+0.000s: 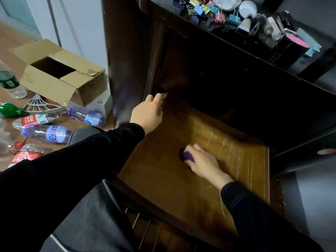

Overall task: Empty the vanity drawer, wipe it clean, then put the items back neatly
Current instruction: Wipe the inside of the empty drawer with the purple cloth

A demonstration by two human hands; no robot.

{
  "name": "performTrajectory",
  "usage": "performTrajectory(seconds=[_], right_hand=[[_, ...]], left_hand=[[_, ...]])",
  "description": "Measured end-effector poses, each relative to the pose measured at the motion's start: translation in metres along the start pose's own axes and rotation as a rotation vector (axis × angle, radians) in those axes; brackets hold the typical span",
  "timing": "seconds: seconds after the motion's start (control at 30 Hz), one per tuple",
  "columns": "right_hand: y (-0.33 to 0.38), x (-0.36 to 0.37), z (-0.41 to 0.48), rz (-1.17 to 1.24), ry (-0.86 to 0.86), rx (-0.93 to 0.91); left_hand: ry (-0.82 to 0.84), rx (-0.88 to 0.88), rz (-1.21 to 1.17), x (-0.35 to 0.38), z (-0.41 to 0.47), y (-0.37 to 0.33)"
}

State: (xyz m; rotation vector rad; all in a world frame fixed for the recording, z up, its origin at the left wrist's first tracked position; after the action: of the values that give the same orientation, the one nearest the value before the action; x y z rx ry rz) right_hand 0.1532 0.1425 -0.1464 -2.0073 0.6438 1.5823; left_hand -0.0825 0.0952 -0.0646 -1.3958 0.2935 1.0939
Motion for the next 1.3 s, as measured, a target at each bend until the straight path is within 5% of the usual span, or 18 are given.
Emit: performTrajectory(seconds=[0.17, 0.37, 0.6, 0.77, 1.0, 1.07, 1.3], right_hand=[[0.006, 0.001, -0.003, -0.038, -0.024, 0.012], [0.051, 0.021, -0.090, -0.001, 0.166, -0.546], [0.034, -0.006, -0.037, -0.034, 0.088, -0.333], [0.069, 0.013, -0.094, -0.016, 0.209, -0.649], [-0.012, -0.020, -0.027, -0.048, 0.129, -0.224], [-0.014, -0.023, -0.032, -0.088, 0.128, -0.221], [0.056, 0.008, -0.124, -0.198, 0.313, -0.731]], left_hand=[[0.000, -0.004, -0.001, 0.000, 0.000, 0.000], [-0.015, 0.002, -0.013, 0.001, 0.000, 0.000], [-0.039, 0.000, -0.017, 0.004, 0.001, 0.004], [-0.043, 0.004, -0.029, 0.005, 0.002, 0.005], [-0.038, 0.002, -0.014, 0.006, 0.003, 0.006], [-0.036, 0.000, -0.009, 0.006, 0.004, 0.006], [-0.033, -0.002, -0.024, 0.005, 0.003, 0.004]])
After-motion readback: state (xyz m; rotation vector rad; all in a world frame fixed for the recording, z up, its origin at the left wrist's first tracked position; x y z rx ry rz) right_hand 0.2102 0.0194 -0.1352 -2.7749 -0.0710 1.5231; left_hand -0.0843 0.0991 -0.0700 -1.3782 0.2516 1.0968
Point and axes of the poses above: each hand's wrist, its own z-axis towards the middle knuckle, its own x-axis out of the palm, y = z × x, the point moved 5 cm from there along z, towards the middle knuckle, and after that the axes turned 13 degrees about -z, right-handed, at the moved point
